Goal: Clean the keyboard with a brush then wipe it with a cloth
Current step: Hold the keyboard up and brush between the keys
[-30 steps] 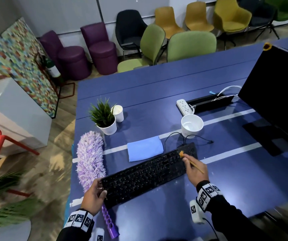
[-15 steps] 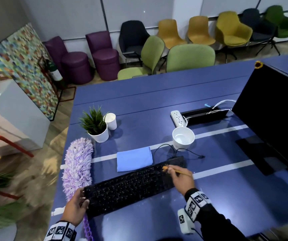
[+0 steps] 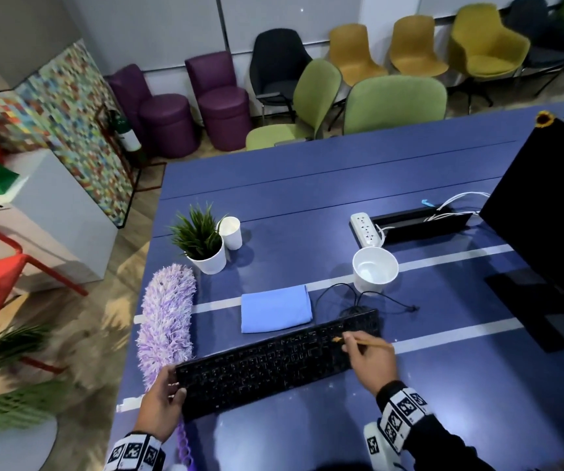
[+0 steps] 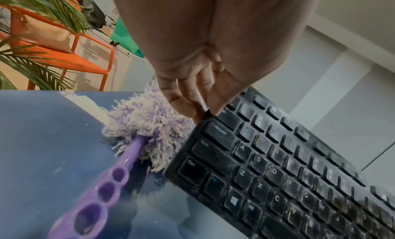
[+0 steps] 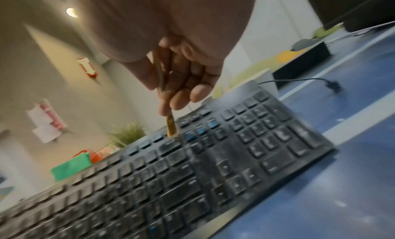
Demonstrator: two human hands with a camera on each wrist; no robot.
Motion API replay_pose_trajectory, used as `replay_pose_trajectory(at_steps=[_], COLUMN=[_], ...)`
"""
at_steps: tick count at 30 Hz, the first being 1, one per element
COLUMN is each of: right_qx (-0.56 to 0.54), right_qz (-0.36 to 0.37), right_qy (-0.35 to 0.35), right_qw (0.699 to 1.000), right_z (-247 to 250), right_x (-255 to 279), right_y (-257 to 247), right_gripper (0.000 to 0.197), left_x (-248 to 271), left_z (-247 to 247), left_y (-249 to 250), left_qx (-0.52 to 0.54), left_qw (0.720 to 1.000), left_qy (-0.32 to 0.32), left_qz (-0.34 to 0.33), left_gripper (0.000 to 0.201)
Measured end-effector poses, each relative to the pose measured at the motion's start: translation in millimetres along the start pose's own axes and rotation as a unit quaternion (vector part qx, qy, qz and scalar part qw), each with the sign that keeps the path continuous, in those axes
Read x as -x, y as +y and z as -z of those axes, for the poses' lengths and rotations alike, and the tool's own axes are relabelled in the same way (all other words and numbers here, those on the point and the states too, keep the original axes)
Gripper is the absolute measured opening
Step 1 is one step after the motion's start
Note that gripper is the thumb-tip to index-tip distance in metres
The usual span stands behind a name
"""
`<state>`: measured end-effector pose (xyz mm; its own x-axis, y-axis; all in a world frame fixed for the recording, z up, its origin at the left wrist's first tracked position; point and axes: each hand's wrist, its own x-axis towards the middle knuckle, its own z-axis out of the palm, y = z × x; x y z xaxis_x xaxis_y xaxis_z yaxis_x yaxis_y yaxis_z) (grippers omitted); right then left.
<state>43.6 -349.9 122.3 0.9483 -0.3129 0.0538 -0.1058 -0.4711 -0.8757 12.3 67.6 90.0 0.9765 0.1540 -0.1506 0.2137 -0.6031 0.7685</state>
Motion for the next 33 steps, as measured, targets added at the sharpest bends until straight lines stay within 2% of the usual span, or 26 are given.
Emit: replay_pose_trajectory(at_steps=[3,5,6,7,10,11,12,15,16,19,21,24,26,27,29,31,33], right_qx=[-0.031,0.008,0.031,0.049,0.060,0.057,0.052,0.043,0.044,0.046,0.058,0.048,0.077,0.092,0.096,0.084,0.075], right_qz=[0.093,0.157,0.166,0.159,0.098,0.094,0.109,0.172,0.172,0.117,0.101,0.162,0.171,0.144,0.082,0.075,0.109], right_qy=[-0.082,-0.125,-0.125,-0.105,0.013,0.031,0.020,-0.089,-0.094,0.010,0.036,-0.059,-0.085,-0.067,0.033,0.107,0.068], right_qw=[0.992,0.980,0.978,0.980,0.993,0.993,0.993,0.980,0.980,0.992,0.993,0.984,0.979,0.983,0.991,0.988,0.989], right_z=[-11,-21,-23,-23,-16,-14,-13,-19,-21,-20,-16,-20,-23,-20,-7,11,17], right_x=[14,20,20,18,11,11,12,24,24,15,12,20,23,19,7,0,3], right_y=[-22,-32,-33,-31,-21,-21,-25,-37,-37,-26,-22,-36,-38,-34,-21,-12,-13], right_gripper=[0.012,0.015,0.016,0.017,0.016,0.015,0.015,0.018,0.018,0.015,0.015,0.019,0.020,0.020,0.018,0.020,0.020], left_x=[-1,-1,-1,-1,-3,-3,-3,-3,-3,-1,1,2,0,-1,-1,1,1], left_z=[-2,-3,-3,-3,-1,-1,-1,-3,-3,-3,-3,-2,-3,-3,-5,-5,-5], left_y=[1,3,3,3,-2,-4,-4,-3,-3,0,1,-3,-6,-6,-3,0,0], left_qx=[0.013,0.016,0.013,0.012,0.007,0.001,-0.001,-0.003,0.001,0.000,-0.005,-0.012,-0.015,-0.019,-0.022,-0.025,-0.021], left_qw=[1.000,1.000,1.000,1.000,1.000,1.000,1.000,1.000,1.000,1.000,1.000,1.000,1.000,1.000,1.000,1.000,1.000], left_qy=[0.002,-0.001,-0.002,-0.004,0.001,0.001,0.003,0.009,0.009,0.010,0.010,0.019,0.016,0.013,0.011,0.016,0.016], left_qz=[0.011,0.016,0.016,0.017,0.018,0.015,0.014,0.015,0.014,0.009,0.006,-0.002,-0.002,0.002,0.009,0.010,0.008], left_gripper=[0.055,0.047,0.046,0.046,0.047,0.048,0.048,0.048,0.048,0.048,0.048,0.048,0.048,0.047,0.044,0.041,0.040])
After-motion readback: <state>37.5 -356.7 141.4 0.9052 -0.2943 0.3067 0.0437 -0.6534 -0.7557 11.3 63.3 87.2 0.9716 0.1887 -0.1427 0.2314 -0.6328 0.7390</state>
